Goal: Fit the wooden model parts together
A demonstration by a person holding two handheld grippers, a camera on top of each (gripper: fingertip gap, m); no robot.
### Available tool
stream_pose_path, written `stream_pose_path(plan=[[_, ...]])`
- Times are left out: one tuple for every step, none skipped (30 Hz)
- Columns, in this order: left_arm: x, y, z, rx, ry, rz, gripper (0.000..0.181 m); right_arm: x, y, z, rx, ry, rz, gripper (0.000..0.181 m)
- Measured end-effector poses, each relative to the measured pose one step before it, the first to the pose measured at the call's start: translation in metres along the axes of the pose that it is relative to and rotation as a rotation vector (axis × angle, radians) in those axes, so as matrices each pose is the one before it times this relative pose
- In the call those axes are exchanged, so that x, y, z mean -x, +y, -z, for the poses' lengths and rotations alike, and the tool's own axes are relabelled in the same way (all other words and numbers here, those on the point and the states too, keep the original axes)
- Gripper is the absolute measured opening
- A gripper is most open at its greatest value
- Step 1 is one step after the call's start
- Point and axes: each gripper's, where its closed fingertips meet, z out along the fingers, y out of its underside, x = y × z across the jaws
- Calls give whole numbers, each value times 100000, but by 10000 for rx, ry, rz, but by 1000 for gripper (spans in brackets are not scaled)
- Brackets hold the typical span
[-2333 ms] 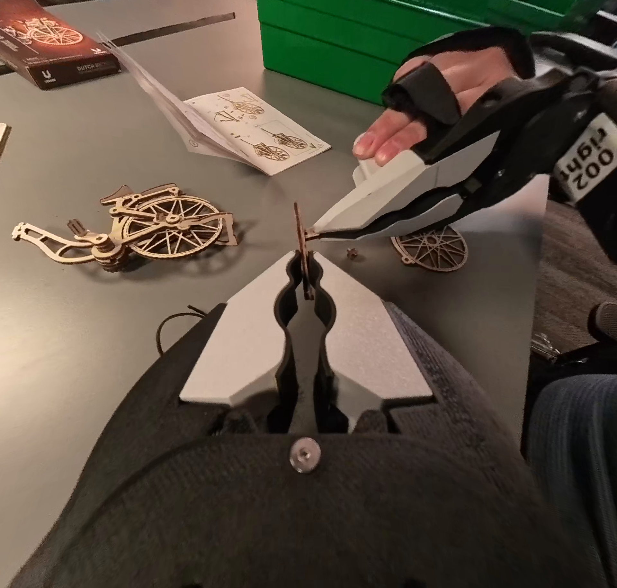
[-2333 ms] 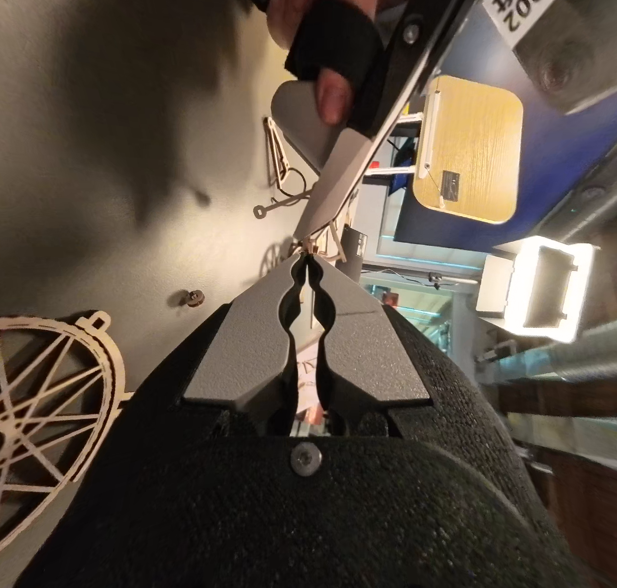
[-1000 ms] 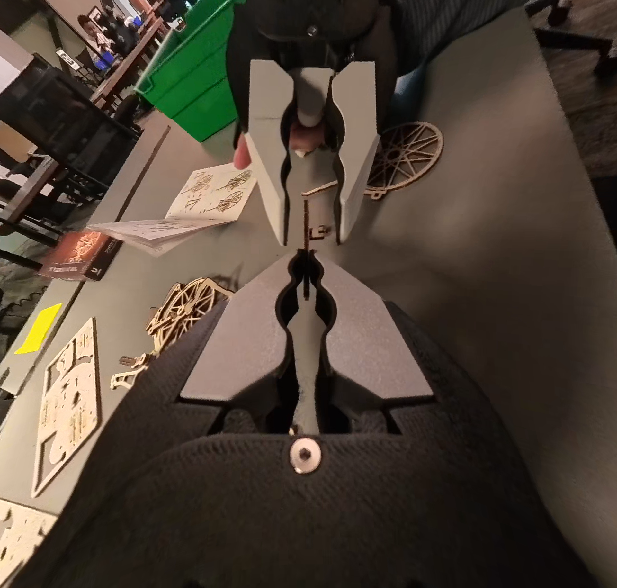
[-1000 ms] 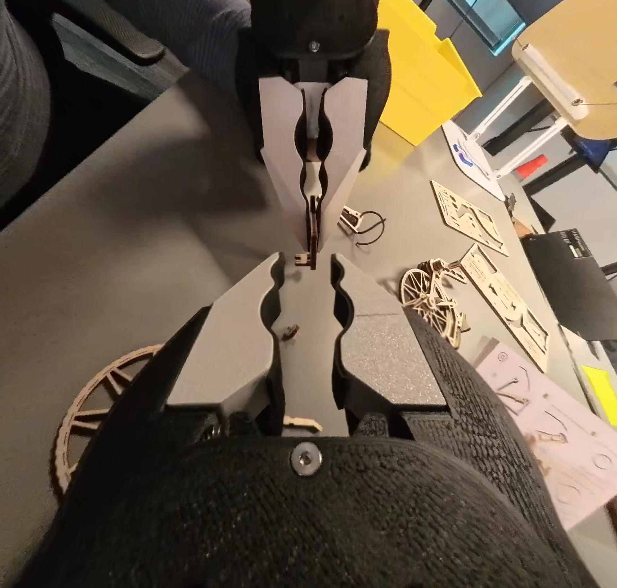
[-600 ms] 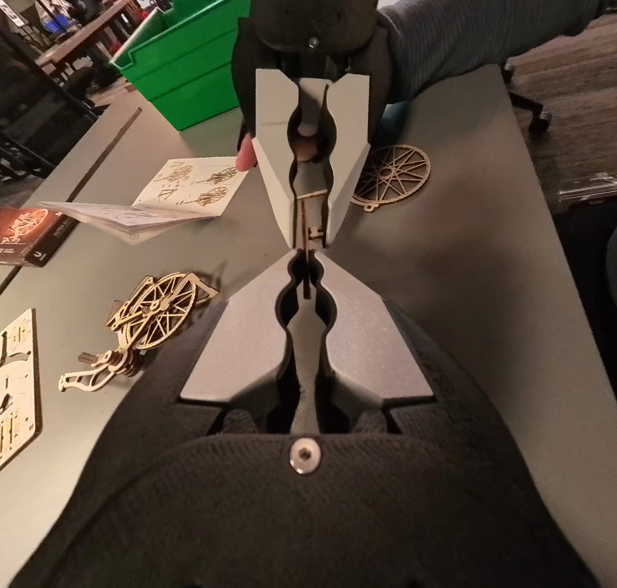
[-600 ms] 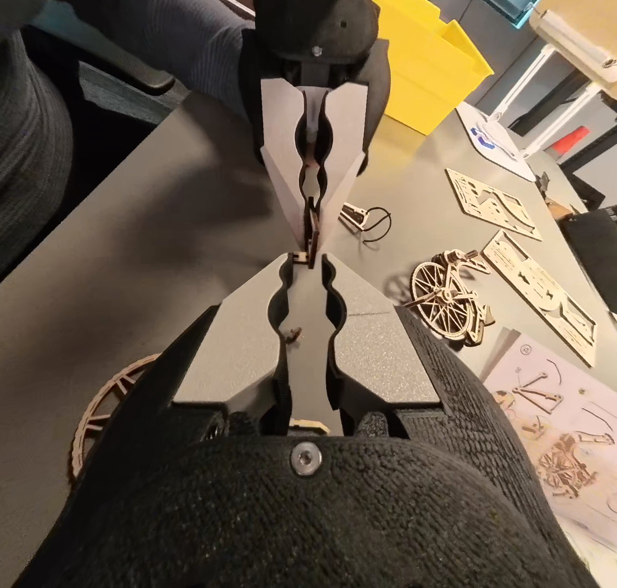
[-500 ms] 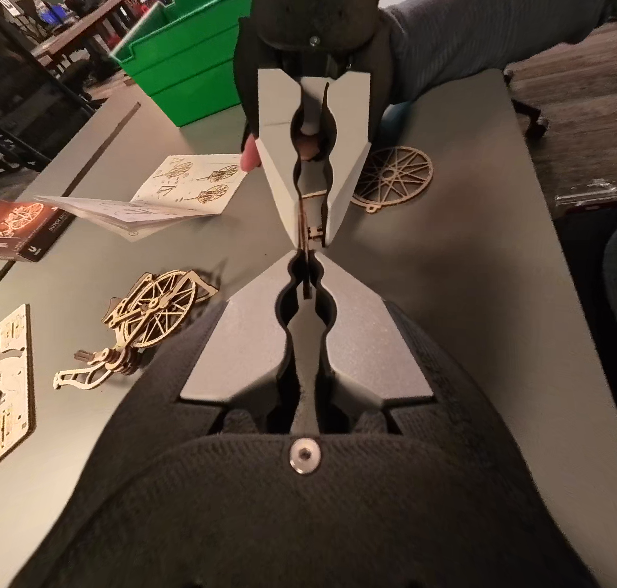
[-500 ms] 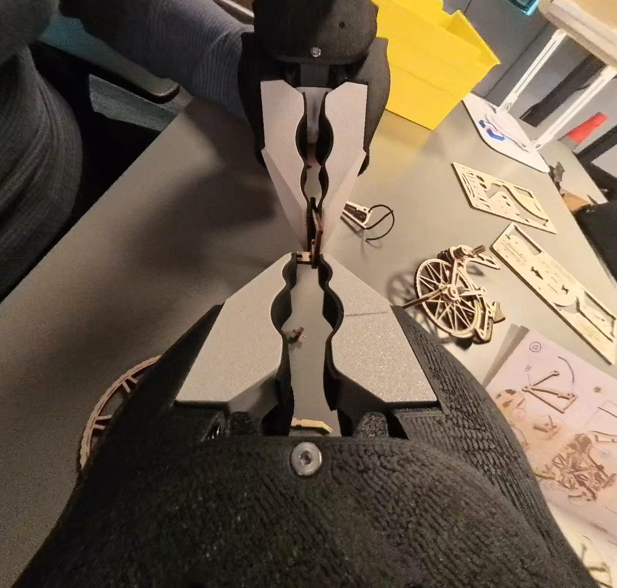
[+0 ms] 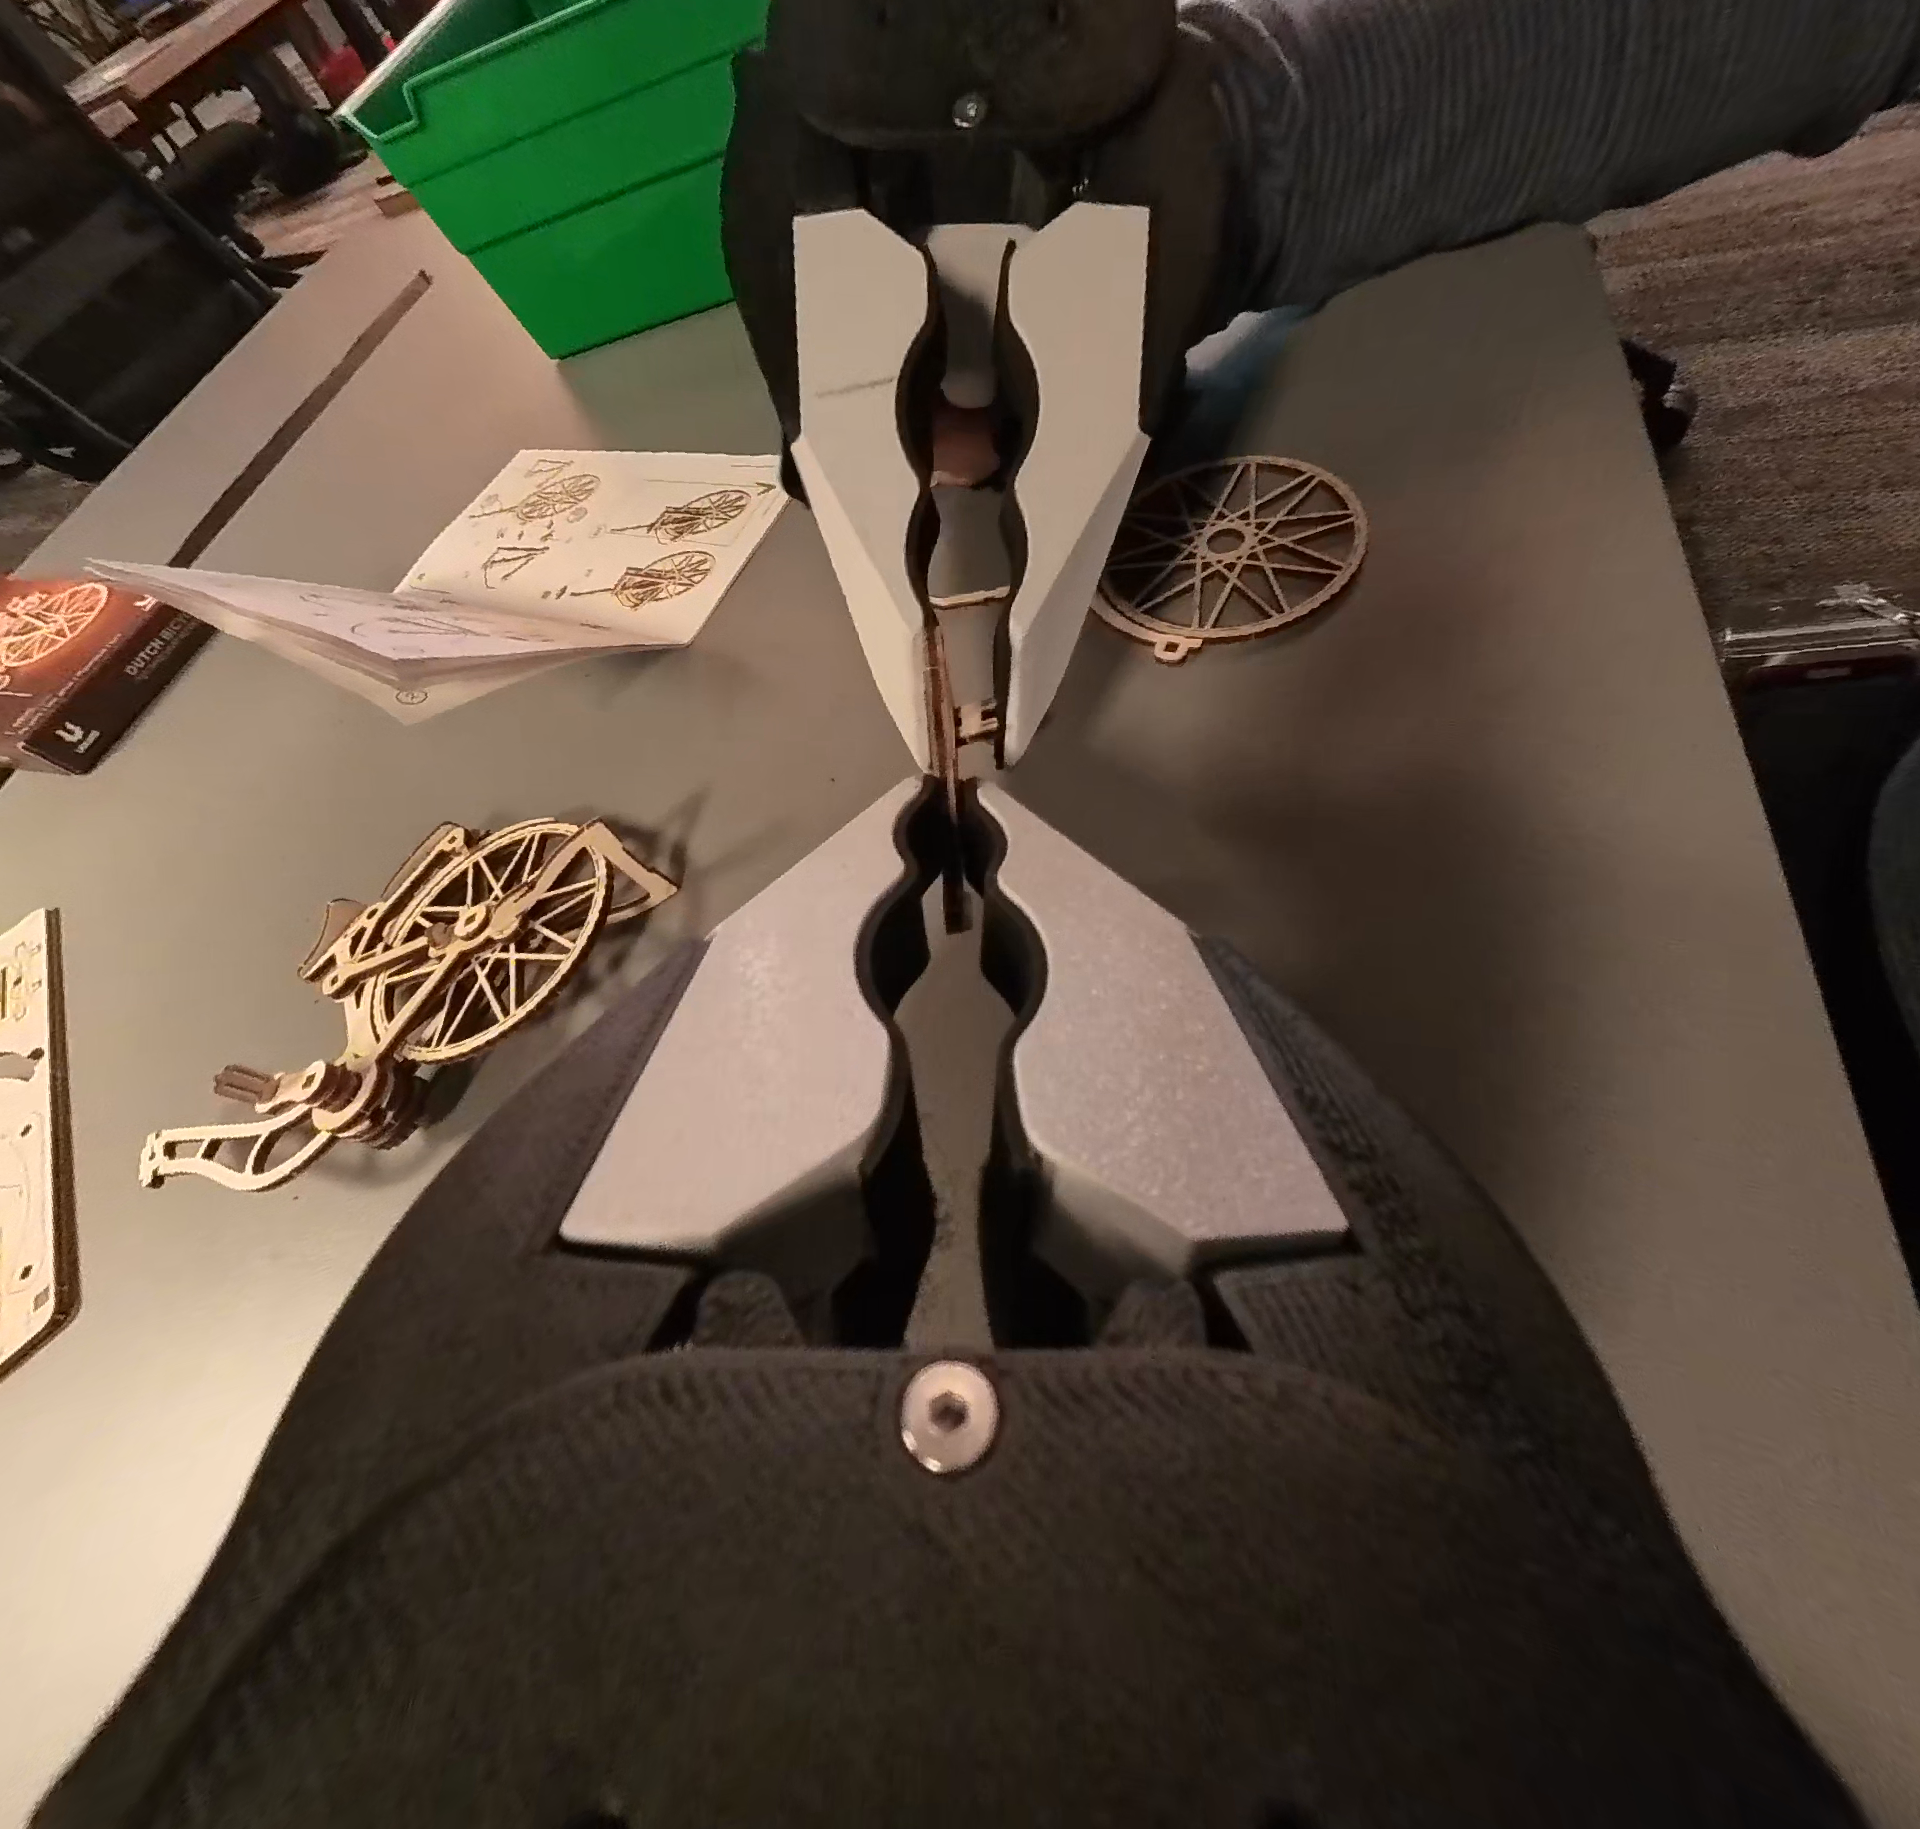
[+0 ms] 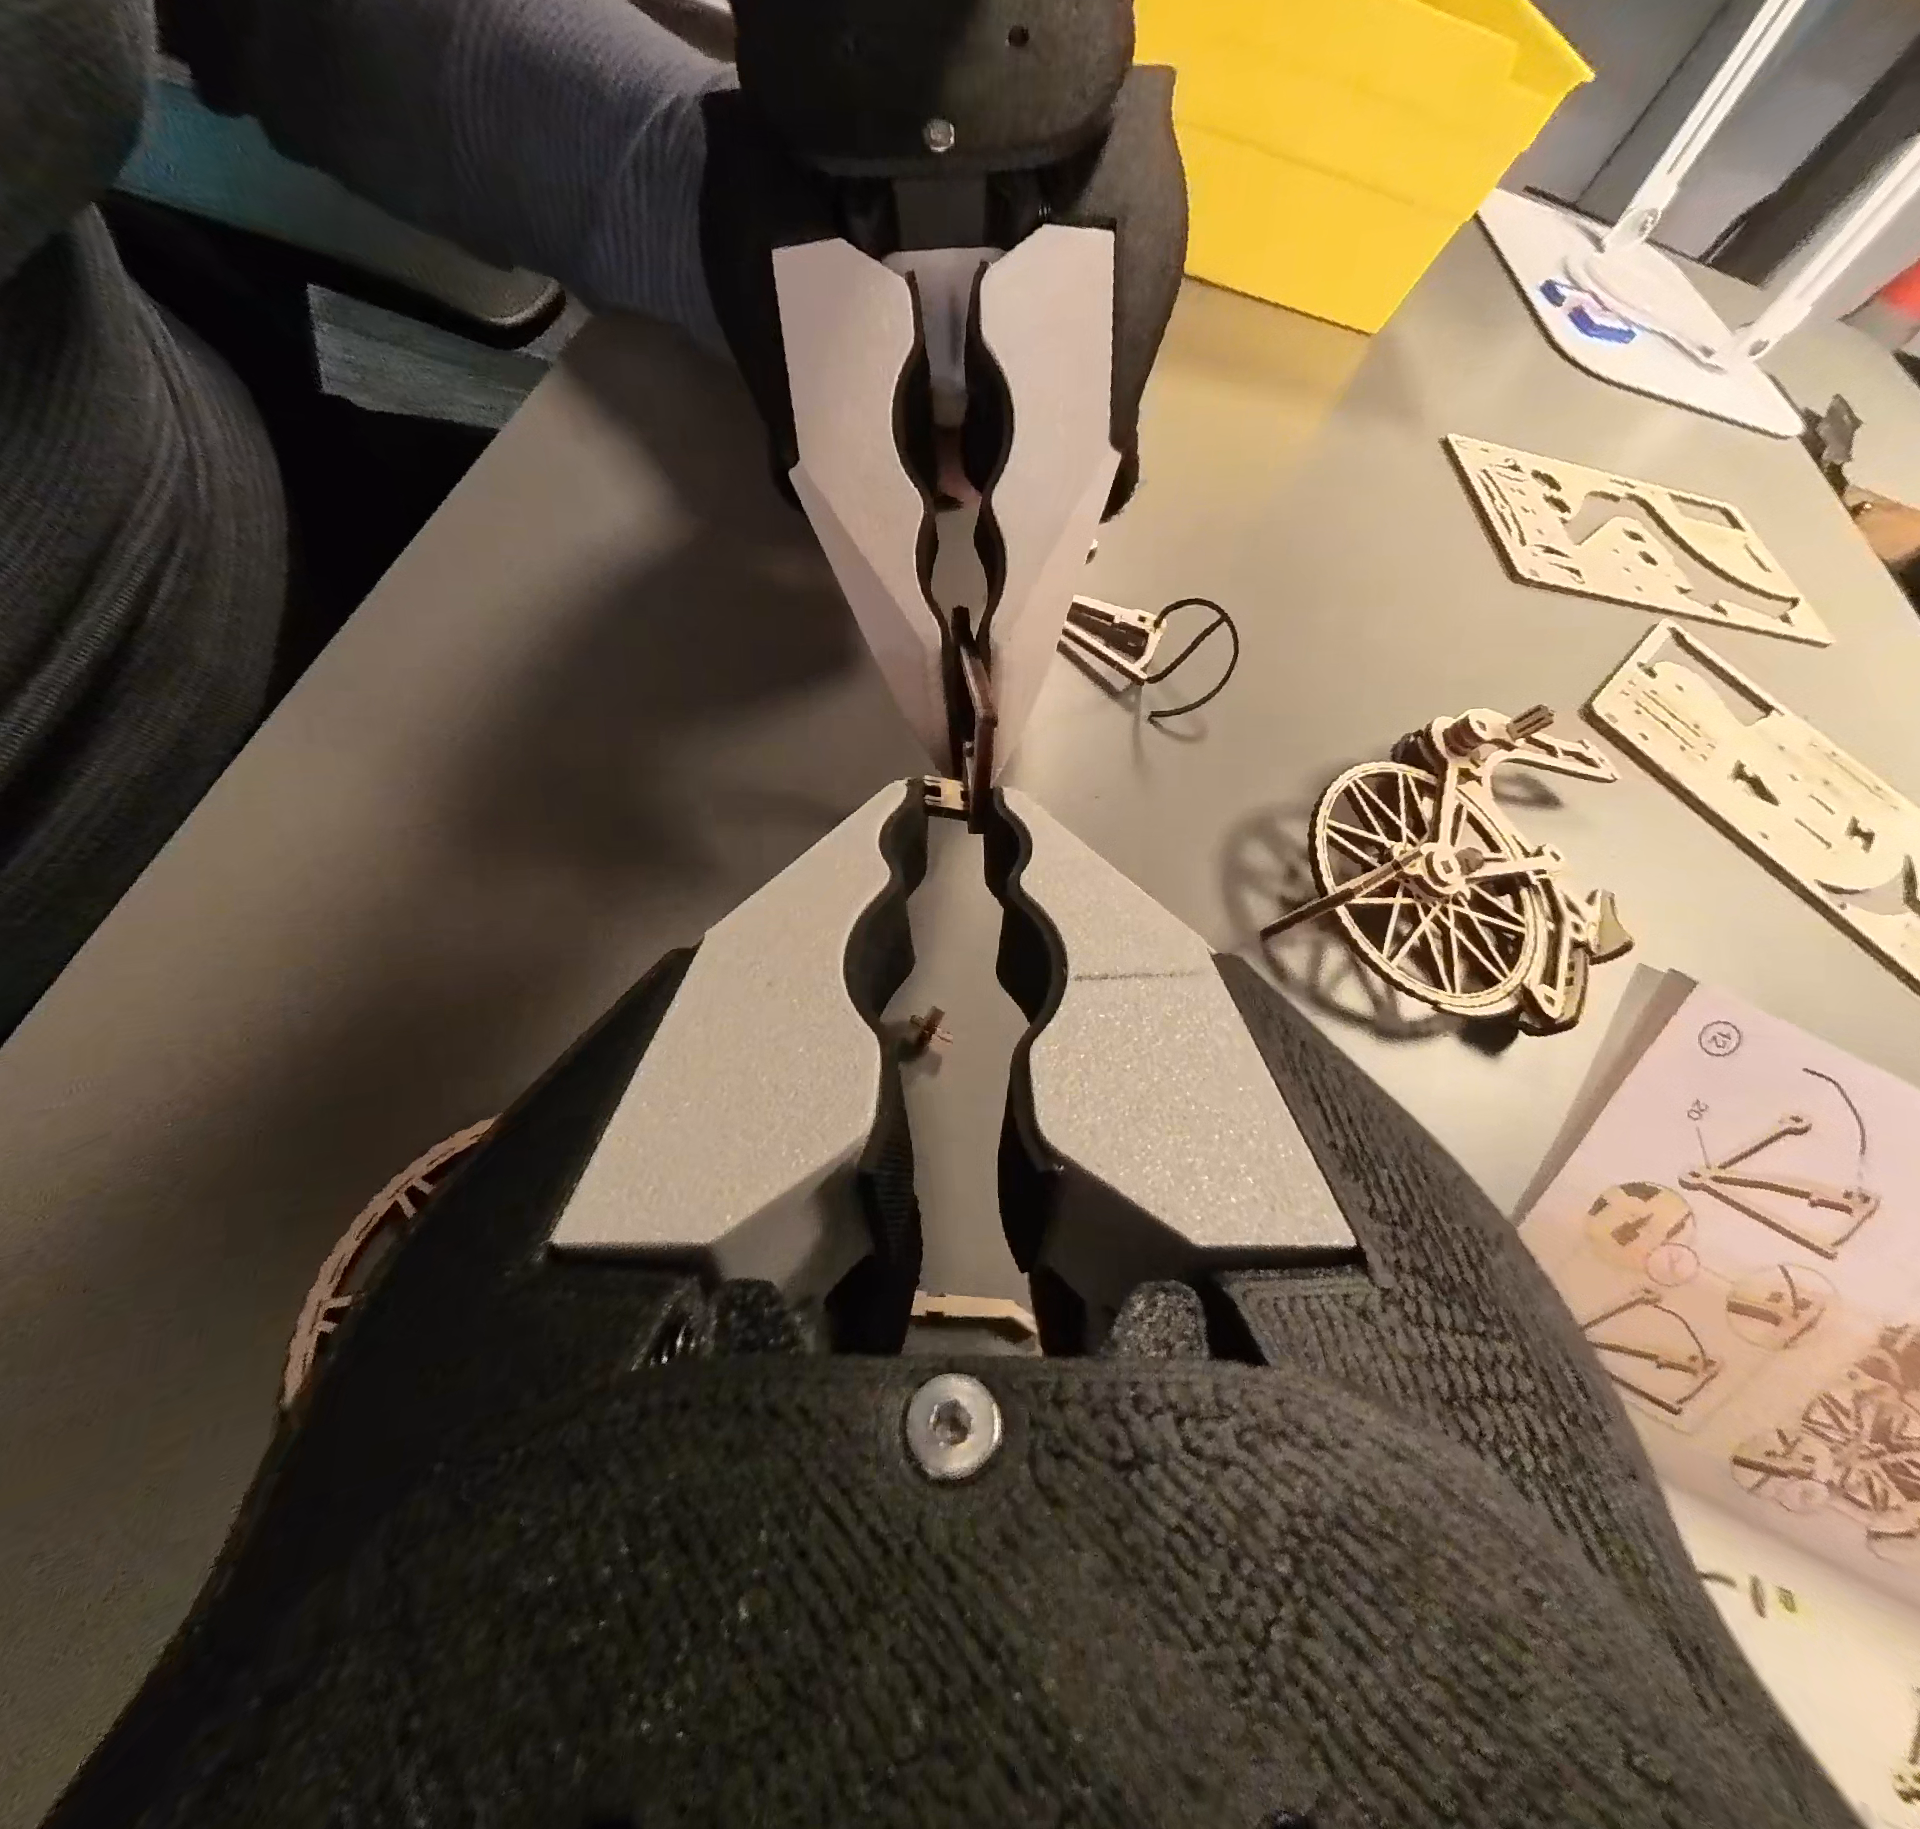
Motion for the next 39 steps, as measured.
stream_pose_path(plan=[[-42,12,-2,7,6,-32,2,46,14,-2,4,-29,-5,8],[-31,-8,14,-7,15,-21,2,17,-16,8,-9,-30,-24,8],[-26,-15,5,-8,7,-16,2,18,-5,12,-12,-36,-21,8],[-21,-30,8,-17,5,2,2,9,-44,29,-39,3,13,8],[-40,-65,30,-44,23,17,2,25,-49,33,-46,-10,21,8],[-37,-48,21,-35,23,17,2,17,-43,30,-38,-5,17,8],[-30,-52,16,-29,8,3,2,25,-46,35,-41,-10,34,8],[-53,-54,20,-34,20,16,2,36,-44,37,-42,-37,-1,8],[-13,-40,9,-23,8,18,2,13,5,14,-13,-11,64,8],[-35,16,-10,17,11,-14,2,39,57,-6,21,-13,72,8],[-40,10,-13,13,-19,-55,2,26,38,7,7,-13,81,8],[-39,25,-26,30,-31,-61,2,-2,60,-3,28,8,52,8],[5,41,-21,31,-24,-29,2,-32,50,-22,29,37,44,9],[61,22,-3,13,-49,2,2,-76,-4,-10,-7,56,13,9],[56,-12,9,-5,-90,-48,2,-55,7,-12,1,78,77,9],[55,50,-1,32,-84,-82,2,-34,71,-74,62,81,54,9],[76,173,-49,105,-134,-218,2,-28,187,-117,147,89,104,9],[96,225,-105,162,-320,-545,2,17,284,-111,172,101,271,9],[17,273,-148,223,-422,-880,1,-13,470,-191,331,190,288,16],[-346,382,-221,333,-147,-829,2,-147,557,-239,398,299,264,26],[-301,293,-218,276,-131,-711,2,-201,340,-113,212,313,287,36],[-130,65,-94,156,-120,-494,2,-262,58,64,6,291,176,41],[85,-10,-42,57,-120,-165,2,-167,-67,148,-69,165,100,42],[22,-81,-13,-58,6,62,2,-155,-117,156,-56,168,152,44],[96,-69,20,-62,-14,96,2,-183,-201,157,-64,250,304,44],[201,-52,57,-26,-126,-62,2,-2,-194,117,-28,207,414,39],[178,-20,44,-5,-118,-58,2,190,-130,21,22,128,430,33],[62,6,51,-11,-20,55,2,231,-123,-11,2,116,446,26],[103,0,71,-39,-30,93,2,155,-166,20,-47,138,408,18],[166,-63,115,-72,-48,68,2,81,-196,35,-64,126,288,13],[17,-75,64,-73,45,106,2,11,-116,54,-34,132,199,12],[-36,-19,7,-35,44,89,2,30,-47,40,-50,107,155,13],[-110,-14,-26,-2,60,0,2,79,-33,34,-69,42,48,14],[-183,-5,-35,8,75,-34,2,93,0,36,-57,-11,-10,16],[-128,-4,-40,-12,63,16,2,91,-33,53,-79,-27,-50,18],[-78,-22,-4,-24,68,74,2,27,-180,109,-152,7,-40,18],[39,295,-20,144,17,59,2,-63,-472,242,-349,56,-116,16],[36,547,-64,217,11,-11,2,-121,-216,212,-215,43,-195,13],[-68,-257,96,-226,91,144,2,-104,266,56,93,29,-156,7]])
